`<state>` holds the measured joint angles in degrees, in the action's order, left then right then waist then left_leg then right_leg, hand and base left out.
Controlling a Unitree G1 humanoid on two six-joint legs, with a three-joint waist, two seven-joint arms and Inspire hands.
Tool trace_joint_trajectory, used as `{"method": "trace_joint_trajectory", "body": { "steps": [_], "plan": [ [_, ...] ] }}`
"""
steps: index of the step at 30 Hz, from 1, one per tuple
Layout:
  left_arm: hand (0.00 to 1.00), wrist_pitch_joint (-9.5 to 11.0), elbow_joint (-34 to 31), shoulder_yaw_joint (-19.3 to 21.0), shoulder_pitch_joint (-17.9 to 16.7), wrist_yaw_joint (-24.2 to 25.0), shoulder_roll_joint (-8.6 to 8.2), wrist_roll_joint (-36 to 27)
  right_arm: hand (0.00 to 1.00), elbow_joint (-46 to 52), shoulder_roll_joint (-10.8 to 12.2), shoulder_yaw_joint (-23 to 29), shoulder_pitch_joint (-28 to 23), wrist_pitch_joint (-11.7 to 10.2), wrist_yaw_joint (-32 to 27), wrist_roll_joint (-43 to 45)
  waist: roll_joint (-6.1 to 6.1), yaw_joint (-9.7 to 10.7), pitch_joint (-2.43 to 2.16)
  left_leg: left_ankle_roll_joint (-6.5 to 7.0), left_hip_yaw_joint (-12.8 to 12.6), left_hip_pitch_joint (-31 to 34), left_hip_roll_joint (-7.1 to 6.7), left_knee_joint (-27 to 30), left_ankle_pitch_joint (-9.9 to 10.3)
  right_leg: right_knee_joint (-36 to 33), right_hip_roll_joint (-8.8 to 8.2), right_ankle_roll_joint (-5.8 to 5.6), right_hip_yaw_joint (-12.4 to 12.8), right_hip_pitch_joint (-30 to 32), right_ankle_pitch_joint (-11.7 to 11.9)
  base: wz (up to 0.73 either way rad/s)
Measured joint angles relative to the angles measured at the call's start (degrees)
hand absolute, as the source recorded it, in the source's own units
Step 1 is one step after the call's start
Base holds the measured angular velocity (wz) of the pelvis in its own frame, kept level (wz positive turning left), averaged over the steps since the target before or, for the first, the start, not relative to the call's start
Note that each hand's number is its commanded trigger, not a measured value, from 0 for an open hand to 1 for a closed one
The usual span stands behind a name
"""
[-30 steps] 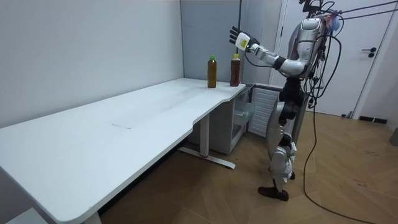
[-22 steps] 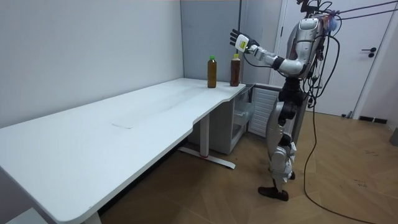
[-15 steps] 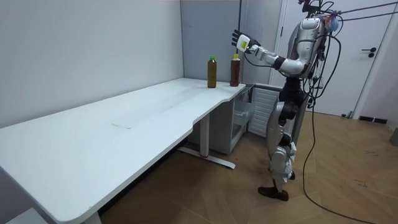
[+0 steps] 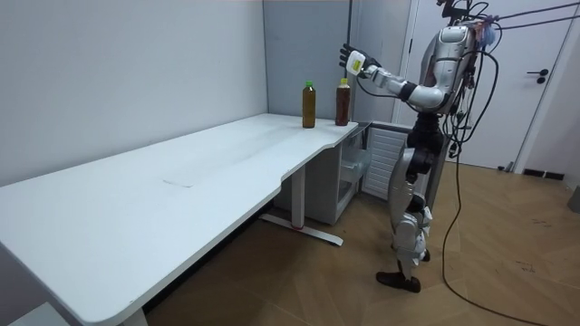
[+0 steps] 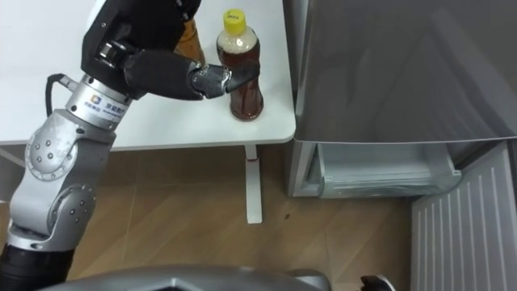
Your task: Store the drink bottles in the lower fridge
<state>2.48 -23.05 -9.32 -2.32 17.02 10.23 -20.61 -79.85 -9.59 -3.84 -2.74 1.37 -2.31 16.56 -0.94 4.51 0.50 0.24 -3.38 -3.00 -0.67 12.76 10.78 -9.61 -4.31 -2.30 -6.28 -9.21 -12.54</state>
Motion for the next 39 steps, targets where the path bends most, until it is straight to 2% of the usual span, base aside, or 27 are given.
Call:
{"method": "trace_joint_trajectory", "body": {
  "steps": [14,21,27,32,39],
  "plan": [
    [0.0,0.0,0.65,-0.39,-0.07,-0.08,0.21,0.11,0.0,0.19,0.0,-0.03,0.19,-0.03,0.0,2.02,-0.11,-0.02,0.05,-0.01,-0.15,0.23,0.02,0.0,0.0,0.06,0.02,0.0,0.0,0.21,-0.01,0.0],
    [0.0,0.11,10.09,-0.58,-0.76,-0.66,0.22,0.15,0.0,0.29,0.02,-0.58,0.54,-0.7,-0.74,1.99,-0.07,-0.06,0.03,0.0,-0.18,0.34,0.09,0.56,0.01,-0.13,0.05,0.06,-0.09,0.13,0.03,0.0],
    [0.0,0.14,10.46,-0.58,-2.76,-0.67,0.28,0.12,0.0,0.45,0.01,-0.67,0.52,-0.7,-0.77,1.95,0.03,-0.23,-0.03,0.0,-0.32,0.31,0.14,0.58,0.01,-0.13,0.07,0.06,-0.02,0.12,0.03,0.0],
    [0.0,0.14,11.3,-0.58,-2.82,-0.64,0.29,0.12,0.0,1.26,0.01,-1.25,0.42,-1.08,-0.77,1.87,0.31,-0.17,-0.18,0.0,-0.47,0.2,0.19,0.56,0.01,-0.16,0.07,0.1,0.01,0.09,0.06,0.0],
    [0.0,0.14,11.31,-0.58,-3.26,-0.82,0.3,0.09,0.0,1.38,0.0,-1.61,0.15,-1.3,-0.96,1.7,0.53,-0.14,-0.09,-0.03,-0.54,-0.07,0.34,0.51,0.02,-0.25,0.19,0.26,0.01,-0.12,0.16,0.0]
  ]
}}
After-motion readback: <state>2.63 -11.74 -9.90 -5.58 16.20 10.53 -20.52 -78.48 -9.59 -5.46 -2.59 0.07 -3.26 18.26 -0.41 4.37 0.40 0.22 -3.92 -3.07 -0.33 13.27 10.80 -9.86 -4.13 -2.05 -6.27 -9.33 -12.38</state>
